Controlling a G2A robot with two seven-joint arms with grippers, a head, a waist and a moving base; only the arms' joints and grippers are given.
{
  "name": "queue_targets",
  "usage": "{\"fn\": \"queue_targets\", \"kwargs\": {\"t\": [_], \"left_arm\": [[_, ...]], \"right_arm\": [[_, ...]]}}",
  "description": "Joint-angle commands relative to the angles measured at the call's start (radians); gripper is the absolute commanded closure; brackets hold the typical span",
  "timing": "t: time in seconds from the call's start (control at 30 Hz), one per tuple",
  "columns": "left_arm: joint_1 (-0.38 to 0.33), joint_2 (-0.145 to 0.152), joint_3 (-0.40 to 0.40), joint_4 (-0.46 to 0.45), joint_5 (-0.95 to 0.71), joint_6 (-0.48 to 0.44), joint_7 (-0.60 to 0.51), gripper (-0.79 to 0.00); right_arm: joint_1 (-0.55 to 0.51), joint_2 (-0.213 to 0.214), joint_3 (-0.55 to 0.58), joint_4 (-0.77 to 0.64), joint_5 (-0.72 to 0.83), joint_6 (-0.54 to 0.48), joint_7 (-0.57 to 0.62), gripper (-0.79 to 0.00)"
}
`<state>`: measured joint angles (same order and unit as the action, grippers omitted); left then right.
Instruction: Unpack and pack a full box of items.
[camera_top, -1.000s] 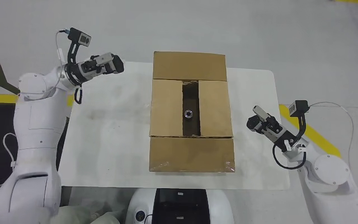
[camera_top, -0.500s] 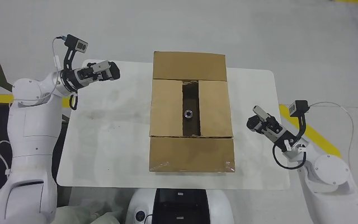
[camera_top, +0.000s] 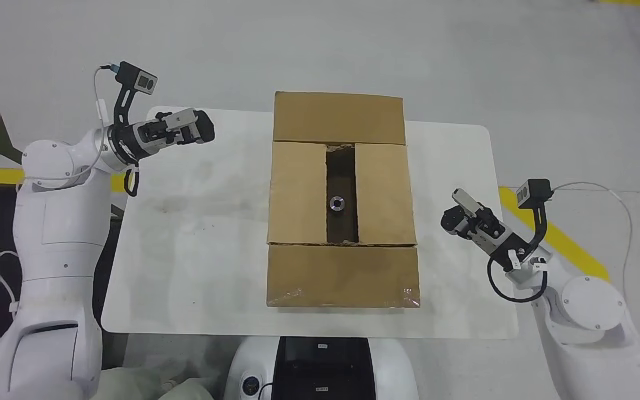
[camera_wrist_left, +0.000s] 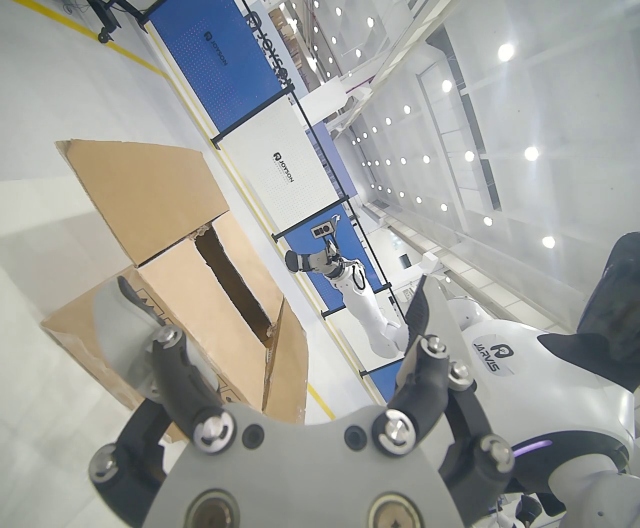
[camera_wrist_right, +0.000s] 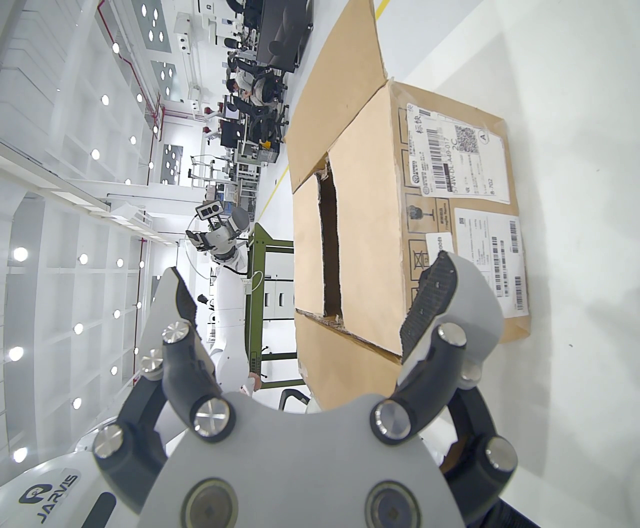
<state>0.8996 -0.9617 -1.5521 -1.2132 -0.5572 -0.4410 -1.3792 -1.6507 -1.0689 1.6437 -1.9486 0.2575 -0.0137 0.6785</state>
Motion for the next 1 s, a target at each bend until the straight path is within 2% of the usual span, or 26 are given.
{"fn": "queue_targets", "kwargs": {"t": [0.0,0.23,0.7,0.97], "left_arm": [[0.000,0.000,0.000,0.000,0.000,0.000,0.000,-0.785],[0.000,0.000,0.000,0.000,0.000,0.000,0.000,-0.785],[0.000,0.000,0.000,0.000,0.000,0.000,0.000,-0.785],[0.000,0.000,0.000,0.000,0.000,0.000,0.000,-0.785]], "right_arm": [[0.000,0.000,0.000,0.001,0.000,0.001,-0.005,-0.785],[0.088,-0.007,-0.110,0.012,-0.013,0.053,0.003,-0.785],[0.317,-0.041,-0.397,0.134,0.033,0.073,0.051,-0.785],[0.396,-0.068,-0.535,0.184,0.084,0.081,0.053,-0.785]]}}
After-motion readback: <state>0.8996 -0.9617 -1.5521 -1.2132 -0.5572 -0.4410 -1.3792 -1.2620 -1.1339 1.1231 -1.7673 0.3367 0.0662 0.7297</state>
